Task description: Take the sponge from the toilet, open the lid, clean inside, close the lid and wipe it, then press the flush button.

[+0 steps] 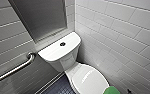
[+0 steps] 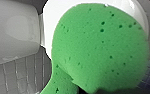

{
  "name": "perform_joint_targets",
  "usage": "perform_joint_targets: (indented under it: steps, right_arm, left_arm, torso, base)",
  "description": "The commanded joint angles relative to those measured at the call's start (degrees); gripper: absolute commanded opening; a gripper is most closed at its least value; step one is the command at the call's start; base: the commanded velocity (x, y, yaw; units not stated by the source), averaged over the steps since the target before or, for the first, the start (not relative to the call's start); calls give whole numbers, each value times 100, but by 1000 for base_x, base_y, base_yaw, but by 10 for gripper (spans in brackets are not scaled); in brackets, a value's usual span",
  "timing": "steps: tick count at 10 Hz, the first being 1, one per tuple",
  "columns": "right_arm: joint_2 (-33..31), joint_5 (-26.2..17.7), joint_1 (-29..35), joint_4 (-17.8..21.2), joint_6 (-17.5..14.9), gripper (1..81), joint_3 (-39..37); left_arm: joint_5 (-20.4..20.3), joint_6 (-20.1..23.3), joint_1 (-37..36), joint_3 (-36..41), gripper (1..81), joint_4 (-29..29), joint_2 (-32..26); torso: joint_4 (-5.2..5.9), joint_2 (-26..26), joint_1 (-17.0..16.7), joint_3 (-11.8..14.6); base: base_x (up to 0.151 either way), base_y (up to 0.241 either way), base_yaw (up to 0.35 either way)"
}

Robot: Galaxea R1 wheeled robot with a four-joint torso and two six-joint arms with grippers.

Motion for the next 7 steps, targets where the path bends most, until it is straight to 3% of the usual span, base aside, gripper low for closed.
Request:
perform_joint_targets:
  steps: [1, 7]
  right_arm:
    - [311, -1222, 1023, -74, -60, 10, -436]
    - [1769, -2109, 2015, 15, 28, 10, -2034]
  left_arm:
    - [383, 18, 38, 126, 811, 47, -101]
    - [383, 9, 29, -14, 811, 38, -58]
  torso:
    - [0, 0, 0, 0]
    - [0, 2, 0, 0]
  base:
    - [0, 0, 0]
    - [0, 0, 0]
